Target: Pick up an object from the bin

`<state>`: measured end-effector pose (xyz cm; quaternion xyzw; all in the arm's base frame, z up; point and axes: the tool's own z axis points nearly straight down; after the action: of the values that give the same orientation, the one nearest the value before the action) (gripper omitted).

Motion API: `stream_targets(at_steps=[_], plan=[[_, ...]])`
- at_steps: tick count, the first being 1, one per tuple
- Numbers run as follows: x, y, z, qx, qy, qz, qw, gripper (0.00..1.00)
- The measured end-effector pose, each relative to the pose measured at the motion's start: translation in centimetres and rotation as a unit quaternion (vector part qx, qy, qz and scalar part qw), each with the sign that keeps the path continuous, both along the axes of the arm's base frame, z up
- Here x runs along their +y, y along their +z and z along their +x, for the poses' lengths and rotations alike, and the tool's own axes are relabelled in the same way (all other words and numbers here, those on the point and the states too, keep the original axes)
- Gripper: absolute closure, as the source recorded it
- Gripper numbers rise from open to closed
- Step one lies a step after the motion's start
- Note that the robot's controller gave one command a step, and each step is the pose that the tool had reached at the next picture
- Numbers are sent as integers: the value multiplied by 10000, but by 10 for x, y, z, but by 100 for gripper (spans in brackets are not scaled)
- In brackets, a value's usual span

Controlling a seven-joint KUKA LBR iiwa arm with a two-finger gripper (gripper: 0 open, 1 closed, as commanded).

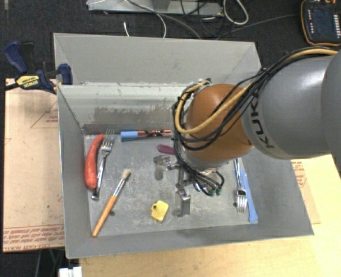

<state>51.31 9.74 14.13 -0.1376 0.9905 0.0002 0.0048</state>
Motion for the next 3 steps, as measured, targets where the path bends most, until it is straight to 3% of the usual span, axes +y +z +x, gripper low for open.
stream_targets(at_steps=[1, 2, 3], plan=[[11, -42, -25, -4, 1781, -2, 9840, 0], [6, -68, -25, -129, 1928, -9, 9812, 0], [2, -69, -28, -66, 2115, 8, 9774, 100]])
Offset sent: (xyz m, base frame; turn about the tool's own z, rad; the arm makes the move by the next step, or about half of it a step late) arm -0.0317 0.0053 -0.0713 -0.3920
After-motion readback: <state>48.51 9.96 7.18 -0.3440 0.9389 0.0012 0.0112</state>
